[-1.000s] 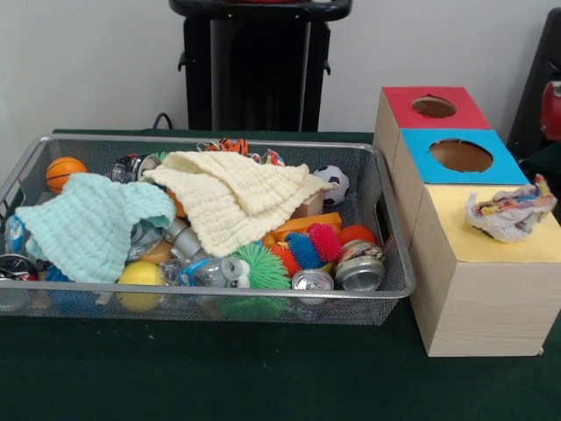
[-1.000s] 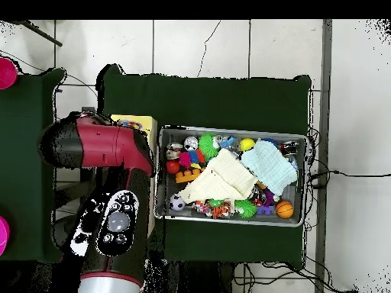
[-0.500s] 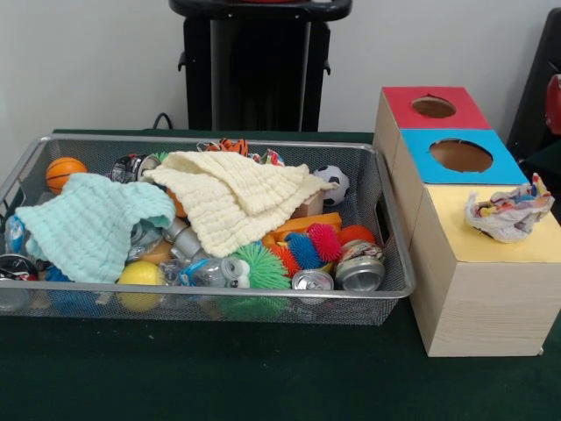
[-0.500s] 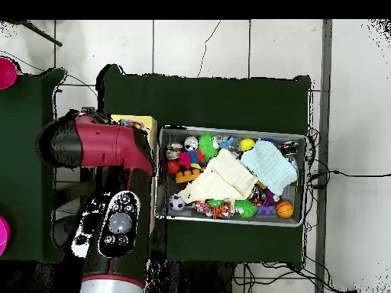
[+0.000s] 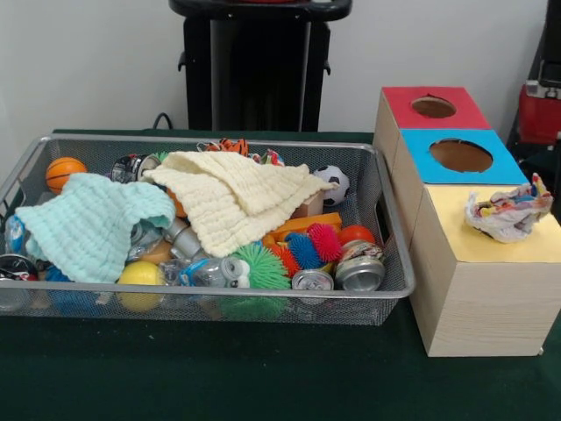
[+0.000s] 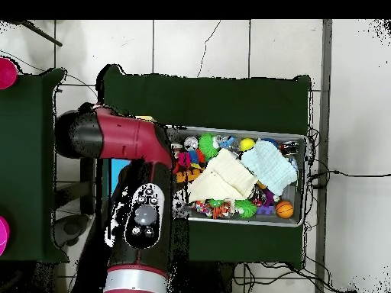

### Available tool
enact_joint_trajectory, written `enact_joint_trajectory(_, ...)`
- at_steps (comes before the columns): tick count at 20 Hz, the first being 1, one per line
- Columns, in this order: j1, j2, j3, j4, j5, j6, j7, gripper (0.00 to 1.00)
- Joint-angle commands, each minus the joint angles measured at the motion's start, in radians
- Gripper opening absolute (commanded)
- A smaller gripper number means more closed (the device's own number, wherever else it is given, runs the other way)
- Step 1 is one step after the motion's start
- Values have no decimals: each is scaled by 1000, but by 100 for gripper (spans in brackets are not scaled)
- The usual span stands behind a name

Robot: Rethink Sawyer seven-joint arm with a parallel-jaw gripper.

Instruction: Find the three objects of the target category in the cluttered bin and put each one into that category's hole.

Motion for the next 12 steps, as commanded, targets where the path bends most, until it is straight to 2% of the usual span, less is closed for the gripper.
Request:
enact_joint_trajectory(1, -130, -38, 119, 128, -49, 126, -39, 0)
enact_joint_trajectory(7, -171, -87, 145, 152, -78, 153, -55, 0)
enact_joint_trajectory(12, -191, -89, 172, 160, -104, 147, -54, 0)
